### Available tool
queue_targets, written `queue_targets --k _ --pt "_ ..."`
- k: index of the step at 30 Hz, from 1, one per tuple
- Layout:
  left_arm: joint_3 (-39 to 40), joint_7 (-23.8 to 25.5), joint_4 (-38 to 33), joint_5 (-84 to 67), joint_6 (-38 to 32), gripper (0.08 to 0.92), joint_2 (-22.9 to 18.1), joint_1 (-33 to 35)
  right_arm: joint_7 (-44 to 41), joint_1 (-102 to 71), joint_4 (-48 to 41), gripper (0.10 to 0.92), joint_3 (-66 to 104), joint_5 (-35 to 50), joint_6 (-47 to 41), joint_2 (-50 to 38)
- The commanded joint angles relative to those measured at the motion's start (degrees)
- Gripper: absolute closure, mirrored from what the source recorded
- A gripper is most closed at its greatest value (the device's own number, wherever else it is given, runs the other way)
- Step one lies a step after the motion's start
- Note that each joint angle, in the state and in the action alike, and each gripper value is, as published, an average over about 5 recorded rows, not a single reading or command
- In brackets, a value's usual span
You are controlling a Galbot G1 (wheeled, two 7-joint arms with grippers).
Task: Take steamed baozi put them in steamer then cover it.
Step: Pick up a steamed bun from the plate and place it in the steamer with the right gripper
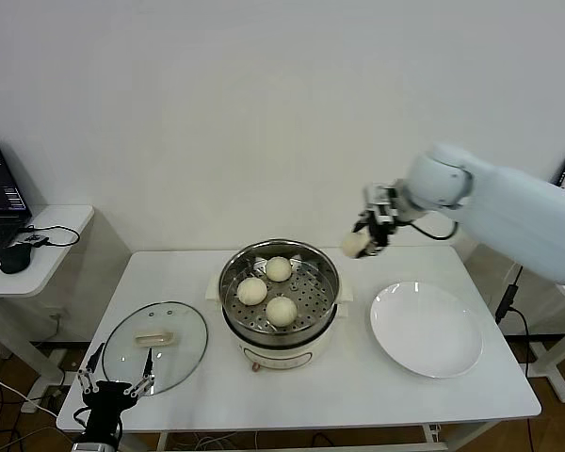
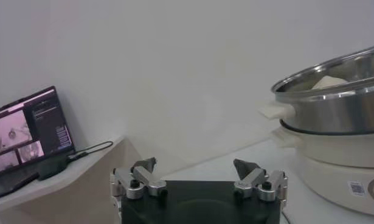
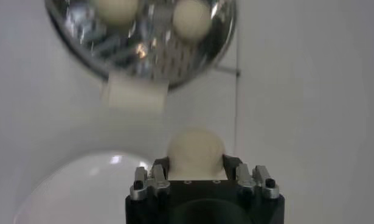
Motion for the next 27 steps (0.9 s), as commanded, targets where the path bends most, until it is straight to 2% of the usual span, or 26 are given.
queue_targets --k 1,8,16,27 --pt "-0.55 -0.05 0.03 -0.11 -0.09 0.177 -0.1 0.18 6.01 0.62 -2.07 0.457 -5.76 10.09 -7.63 12.38" --pt "-0.81 -0.26 0.73 -0.64 -0.29 0.177 -0.23 0.34 8.48 -4.9 -3.72 0.457 -4.33 8.88 -10.68 13.5" --pt "-1.0 -0.23 0.88 -0.81 -0.27 0.177 -0.04 0.22 8.78 -8.45 -5.78 0.457 -3.77 4.47 -11.21 13.13" --pt "-1.01 -0.26 1.11 -0.84 -0.32 0.177 -0.03 -0.01 8.91 -9.33 -5.57 0.449 -2.98 3.48 -11.24 12.95"
